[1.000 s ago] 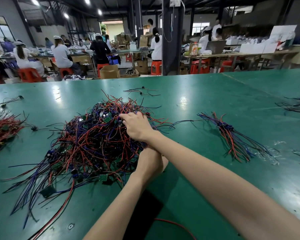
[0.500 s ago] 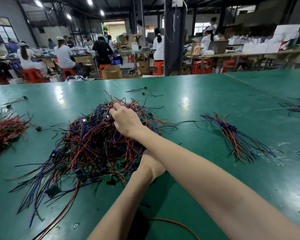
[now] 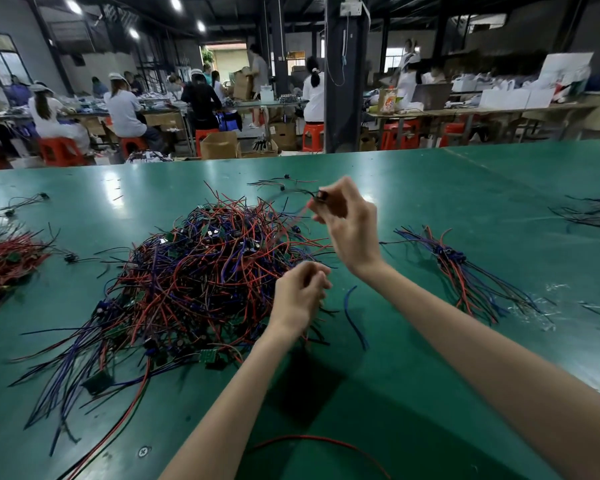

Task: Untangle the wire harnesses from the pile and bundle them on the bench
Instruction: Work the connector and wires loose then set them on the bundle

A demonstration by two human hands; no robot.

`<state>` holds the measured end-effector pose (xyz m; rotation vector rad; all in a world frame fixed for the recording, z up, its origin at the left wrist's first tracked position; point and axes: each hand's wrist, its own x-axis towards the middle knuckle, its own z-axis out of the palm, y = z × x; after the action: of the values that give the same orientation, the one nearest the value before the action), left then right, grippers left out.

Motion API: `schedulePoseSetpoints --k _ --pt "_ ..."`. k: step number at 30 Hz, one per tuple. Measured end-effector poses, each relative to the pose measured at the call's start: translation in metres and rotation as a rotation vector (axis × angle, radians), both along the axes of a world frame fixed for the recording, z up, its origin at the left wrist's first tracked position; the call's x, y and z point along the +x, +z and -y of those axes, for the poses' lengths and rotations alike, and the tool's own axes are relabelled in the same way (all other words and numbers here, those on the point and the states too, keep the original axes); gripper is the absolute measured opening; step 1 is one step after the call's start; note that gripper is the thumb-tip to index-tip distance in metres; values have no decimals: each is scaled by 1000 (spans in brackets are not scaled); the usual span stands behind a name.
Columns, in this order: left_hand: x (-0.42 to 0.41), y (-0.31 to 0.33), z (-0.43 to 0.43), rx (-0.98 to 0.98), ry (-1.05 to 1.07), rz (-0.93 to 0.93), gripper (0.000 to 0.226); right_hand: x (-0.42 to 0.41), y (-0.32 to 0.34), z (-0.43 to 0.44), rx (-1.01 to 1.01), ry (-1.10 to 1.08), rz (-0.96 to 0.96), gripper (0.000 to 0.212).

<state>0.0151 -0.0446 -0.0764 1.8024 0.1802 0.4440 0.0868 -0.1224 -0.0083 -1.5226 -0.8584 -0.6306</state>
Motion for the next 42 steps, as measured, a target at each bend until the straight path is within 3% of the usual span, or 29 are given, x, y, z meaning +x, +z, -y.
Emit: schedulePoseSetpoints --k 3,5,13,17,19,22,25,27,32,38,40,42 --pt "-1 13 1 -416 -18 16 23 6 -27 33 -41 -121 123 18" --pt "-4 18 4 -564 -104 -58 29 7 -49 48 -140 -187 235 14" --pt "-7 18 12 -730 -303 -155 39 -2 -79 67 -331 -176 274 19" --pt "-9 15 10 -773 -282 -164 13 -6 -79 68 -399 -119 273 17" --pt "-10 13 11 -764 -263 -171 11 -8 -79 66 -362 -69 134 22" --pt "-9 11 10 -698 -246 -153 16 -11 -73 61 -223 74 -358 31" --pt "-9 10 11 -611 -234 -128 19 -12 -64 61 -47 269 -864 24" --pt "-9 8 12 -562 -236 -124 20 -14 -59 64 -10 386 -1029 17" --pt "-10 4 13 -500 -204 -131 19 -13 -60 64 100 401 -1094 4" --pt "-10 3 17 -553 -233 -135 15 -8 -63 68 167 339 -1174 9" --pt "-11 4 18 -531 -222 -118 13 -7 -62 68 150 380 -1180 8" --pt "-11 5 18 -515 -186 -77 10 -7 -60 70 58 471 -1173 20"
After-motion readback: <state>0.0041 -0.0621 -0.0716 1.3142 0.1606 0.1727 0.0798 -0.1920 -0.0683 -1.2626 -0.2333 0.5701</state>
